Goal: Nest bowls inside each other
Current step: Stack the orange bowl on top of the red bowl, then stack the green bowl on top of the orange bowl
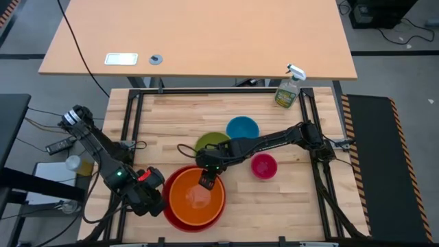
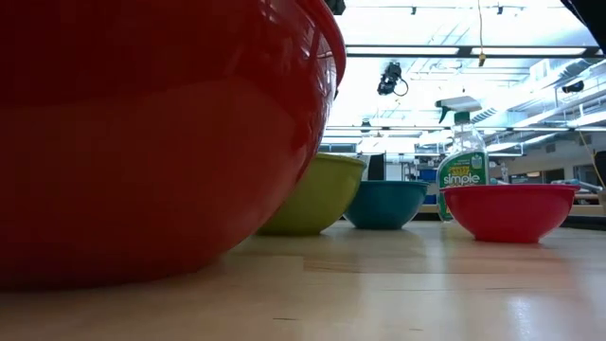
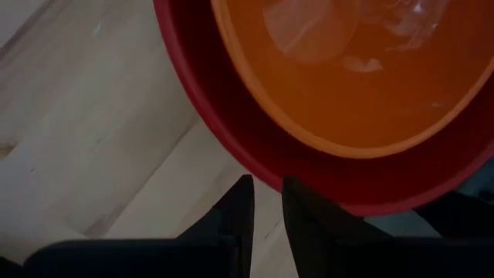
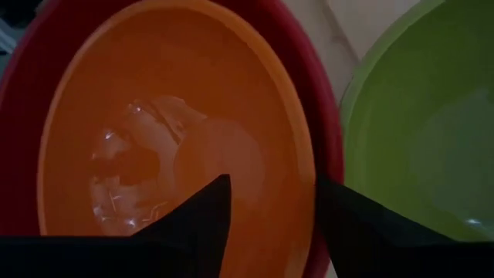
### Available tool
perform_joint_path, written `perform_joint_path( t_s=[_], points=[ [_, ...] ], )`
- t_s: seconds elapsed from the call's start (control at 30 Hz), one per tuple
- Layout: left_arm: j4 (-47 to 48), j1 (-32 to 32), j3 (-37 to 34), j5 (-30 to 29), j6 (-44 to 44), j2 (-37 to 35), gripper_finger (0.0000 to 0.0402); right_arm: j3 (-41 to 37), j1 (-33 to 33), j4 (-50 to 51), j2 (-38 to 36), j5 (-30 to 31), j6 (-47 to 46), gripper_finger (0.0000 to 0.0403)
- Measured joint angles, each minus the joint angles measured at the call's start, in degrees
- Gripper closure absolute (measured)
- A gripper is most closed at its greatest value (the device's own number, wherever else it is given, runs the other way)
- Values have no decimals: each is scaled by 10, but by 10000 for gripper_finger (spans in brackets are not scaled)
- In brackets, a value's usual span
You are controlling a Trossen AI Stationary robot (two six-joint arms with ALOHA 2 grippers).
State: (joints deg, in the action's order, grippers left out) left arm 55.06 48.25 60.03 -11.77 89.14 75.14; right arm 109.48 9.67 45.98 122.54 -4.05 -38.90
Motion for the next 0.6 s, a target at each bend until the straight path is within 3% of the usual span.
perform_joint_path(
  t_s=[0.37,0.6],
  points=[
    [-4,2,0,-13,-34,-7,331,14,0,18,-2,13,-3,213],
    [-43,1,0,-104,-96,-40,331,46,-2,66,-5,35,14,213]
  ],
)
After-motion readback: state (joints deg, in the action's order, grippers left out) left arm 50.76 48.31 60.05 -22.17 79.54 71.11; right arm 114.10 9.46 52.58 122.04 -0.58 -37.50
